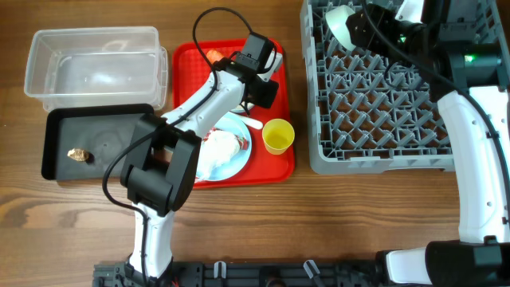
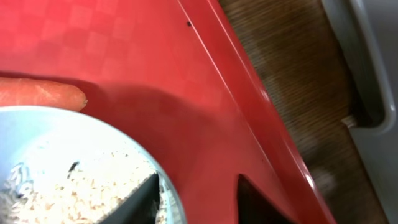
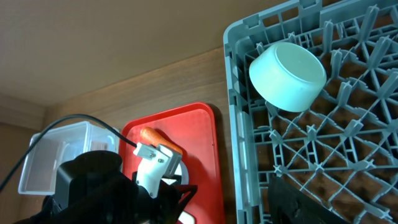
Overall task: Sort waste into correct bins and load items into the dishwasher rack
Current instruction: 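Reach the left gripper to the light-blue rice bowl and grasp it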
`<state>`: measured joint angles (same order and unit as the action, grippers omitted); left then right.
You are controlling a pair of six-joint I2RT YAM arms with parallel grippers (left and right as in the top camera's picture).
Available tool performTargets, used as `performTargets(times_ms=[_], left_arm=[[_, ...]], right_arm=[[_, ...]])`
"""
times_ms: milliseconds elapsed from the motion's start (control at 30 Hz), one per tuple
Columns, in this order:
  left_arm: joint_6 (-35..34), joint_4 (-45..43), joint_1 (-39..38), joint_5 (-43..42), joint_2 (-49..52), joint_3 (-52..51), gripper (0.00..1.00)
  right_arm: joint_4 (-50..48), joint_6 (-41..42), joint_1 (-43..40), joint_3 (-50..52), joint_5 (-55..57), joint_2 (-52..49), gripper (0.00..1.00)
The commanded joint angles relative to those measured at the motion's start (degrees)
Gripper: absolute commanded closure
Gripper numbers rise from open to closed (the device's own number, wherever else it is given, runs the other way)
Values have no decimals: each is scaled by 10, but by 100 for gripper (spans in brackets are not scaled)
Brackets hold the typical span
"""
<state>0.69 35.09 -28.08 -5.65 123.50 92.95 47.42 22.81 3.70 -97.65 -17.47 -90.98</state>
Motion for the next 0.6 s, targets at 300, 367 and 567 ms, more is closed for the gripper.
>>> performTargets(times_ms=[300,367,567], left_arm=[[4,-1,2,90,10,-5,90],[4,-2,2,111,10,-5,95],[4,-5,2,148,9,-5,96]], right_arm=[[7,-18,2,-2,27,-5,26],[7,-18,2,-2,27,-5,26],[9,-17,2,-2,27,-5,25]])
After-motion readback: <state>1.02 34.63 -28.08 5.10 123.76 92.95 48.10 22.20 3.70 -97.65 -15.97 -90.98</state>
